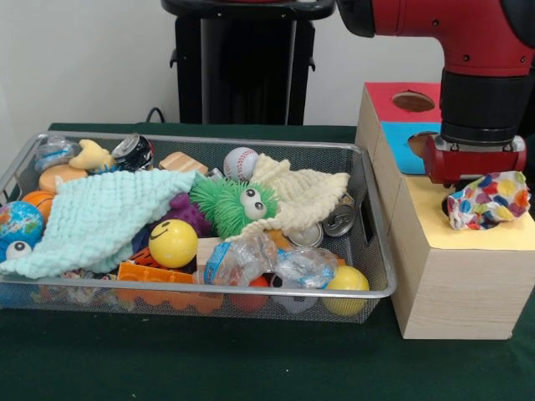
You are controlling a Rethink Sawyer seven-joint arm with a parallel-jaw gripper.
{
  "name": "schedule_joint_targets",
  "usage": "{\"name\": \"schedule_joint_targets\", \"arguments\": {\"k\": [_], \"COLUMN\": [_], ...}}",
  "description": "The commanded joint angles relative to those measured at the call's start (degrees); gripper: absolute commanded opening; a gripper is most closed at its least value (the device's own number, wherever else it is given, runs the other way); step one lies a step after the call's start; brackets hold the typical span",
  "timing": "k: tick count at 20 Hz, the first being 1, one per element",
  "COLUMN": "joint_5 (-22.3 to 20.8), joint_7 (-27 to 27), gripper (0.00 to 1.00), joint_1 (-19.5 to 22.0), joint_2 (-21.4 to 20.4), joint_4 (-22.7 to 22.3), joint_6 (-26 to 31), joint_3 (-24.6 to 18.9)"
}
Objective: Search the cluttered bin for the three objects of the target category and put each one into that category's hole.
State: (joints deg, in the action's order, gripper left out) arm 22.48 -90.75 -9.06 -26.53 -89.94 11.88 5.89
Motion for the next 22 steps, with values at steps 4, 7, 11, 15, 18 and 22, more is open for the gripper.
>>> {"name": "schedule_joint_targets", "arguments": {"k": [4, 7, 11, 15, 18, 22], "joint_5": [1.98, 1.80, 1.70, 1.62, 1.60, 1.51], "joint_7": [-13.85, -13.59, -12.90, -12.72, -12.65, -12.57], "gripper": [1.00, 1.00, 1.00, 1.00, 1.00, 1.00], "joint_1": [-1.16, -1.79, -1.64, -1.67, -1.72, -1.89], "joint_2": [4.74, 4.95, 5.00, 4.70, 4.51, 3.89], "joint_4": [-0.76, 0.07, 0.93, 0.72, 0.83, 1.30], "joint_6": [5.18, 4.39, 6.00, 6.65, 7.14, 8.94], "joint_3": [-0.72, 0.25, 0.55, 0.78, 0.93, 1.43]}}
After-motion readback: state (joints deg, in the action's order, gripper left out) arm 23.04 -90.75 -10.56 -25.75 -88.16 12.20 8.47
